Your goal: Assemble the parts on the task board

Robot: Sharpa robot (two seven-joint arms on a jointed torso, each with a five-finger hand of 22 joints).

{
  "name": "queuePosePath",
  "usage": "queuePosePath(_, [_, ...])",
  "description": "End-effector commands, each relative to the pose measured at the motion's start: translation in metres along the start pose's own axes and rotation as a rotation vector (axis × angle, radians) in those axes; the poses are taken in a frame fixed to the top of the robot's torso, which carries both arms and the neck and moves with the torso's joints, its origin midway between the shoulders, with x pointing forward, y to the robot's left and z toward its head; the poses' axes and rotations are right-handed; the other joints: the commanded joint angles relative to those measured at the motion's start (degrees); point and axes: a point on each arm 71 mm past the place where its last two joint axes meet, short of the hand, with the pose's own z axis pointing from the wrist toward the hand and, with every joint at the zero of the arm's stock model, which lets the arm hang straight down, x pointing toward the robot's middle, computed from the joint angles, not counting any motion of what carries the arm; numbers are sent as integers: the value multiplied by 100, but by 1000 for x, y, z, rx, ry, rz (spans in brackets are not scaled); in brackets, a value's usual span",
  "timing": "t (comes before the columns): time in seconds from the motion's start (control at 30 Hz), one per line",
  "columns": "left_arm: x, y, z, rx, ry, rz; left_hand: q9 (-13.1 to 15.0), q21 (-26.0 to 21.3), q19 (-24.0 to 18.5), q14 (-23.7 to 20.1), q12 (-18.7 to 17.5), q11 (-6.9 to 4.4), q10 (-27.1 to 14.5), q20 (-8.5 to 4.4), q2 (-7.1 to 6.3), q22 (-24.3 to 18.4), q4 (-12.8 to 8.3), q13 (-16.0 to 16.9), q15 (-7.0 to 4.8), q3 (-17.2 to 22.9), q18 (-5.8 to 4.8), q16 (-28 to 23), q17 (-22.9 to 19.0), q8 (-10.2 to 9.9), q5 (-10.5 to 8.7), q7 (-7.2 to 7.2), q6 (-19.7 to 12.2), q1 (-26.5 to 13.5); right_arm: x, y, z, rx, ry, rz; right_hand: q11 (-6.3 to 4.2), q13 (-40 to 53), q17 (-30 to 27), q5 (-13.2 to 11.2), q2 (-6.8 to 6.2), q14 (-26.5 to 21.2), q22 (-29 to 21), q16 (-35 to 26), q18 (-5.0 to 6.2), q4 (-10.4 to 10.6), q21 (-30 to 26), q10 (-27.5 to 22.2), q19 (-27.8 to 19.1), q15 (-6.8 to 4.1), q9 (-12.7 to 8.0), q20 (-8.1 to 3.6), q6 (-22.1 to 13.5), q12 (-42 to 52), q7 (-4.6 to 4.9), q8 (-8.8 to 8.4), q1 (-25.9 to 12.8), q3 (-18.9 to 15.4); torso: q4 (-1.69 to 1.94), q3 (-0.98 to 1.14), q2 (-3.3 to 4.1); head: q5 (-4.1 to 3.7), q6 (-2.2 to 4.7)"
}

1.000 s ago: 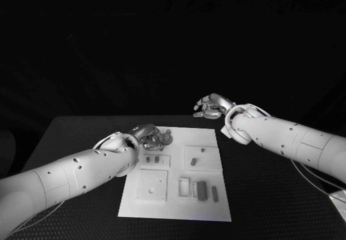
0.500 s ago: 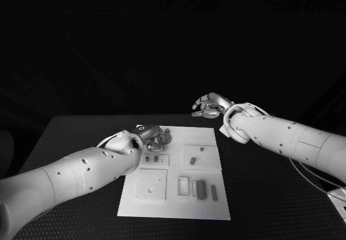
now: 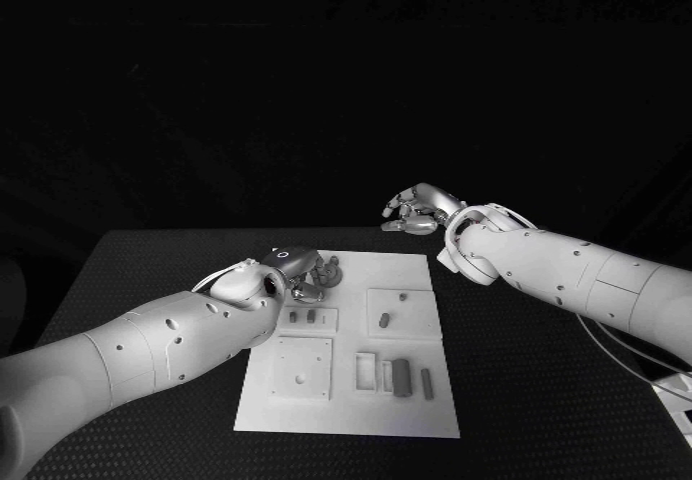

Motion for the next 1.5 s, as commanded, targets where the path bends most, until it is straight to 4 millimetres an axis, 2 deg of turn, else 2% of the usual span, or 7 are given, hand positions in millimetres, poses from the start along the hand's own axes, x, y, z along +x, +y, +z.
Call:
queuePosePath(0.03, [2, 0, 1, 0, 28, 28, -9, 48, 55, 47, -24, -2, 33, 21, 35, 141, 6, -5, -6, 63, 386, 63, 5, 21, -2, 36, 49, 90, 1, 1, 0, -11, 11, 2, 14, -5, -10, 12, 8, -43, 37, 5, 236, 27, -20, -31, 12, 4, 7, -23, 4, 36, 31, -34, -41, 12, -1, -1, -2, -5, -1])
queuePosePath(0.3, [7, -1, 1, 4, 40, 29, -33, 203, 160, 135, 12, -70, 259, -26, 137, 150, 2, 19, -72, 226, 402, 226, 33, 75, 0, 62, 209, 238, 1, 2, 0, -13, 12, 2, 14, -6, -10, 12, 9, -42, 37, 6, 236, 26, -19, -31, 13, 4, 8, -24, 5, 37, 31, -34, -40, 11, -2, 1, 1, -18, -8])
queuePosePath(1.5, [23, -1, 1, 9, 101, 21, -82, 444, 259, 295, -1, -151, 522, -105, 341, 145, -12, 38, -151, 362, 407, 363, -10, 120, -1, 20, 378, 305, 3, 4, 0, -17, 15, 4, 13, -9, -11, 11, 14, -41, 40, 8, 236, 20, -20, -31, 14, 3, 14, -24, 11, 42, 30, -33, -36, 10, 0, 3, 0, -62, -25])
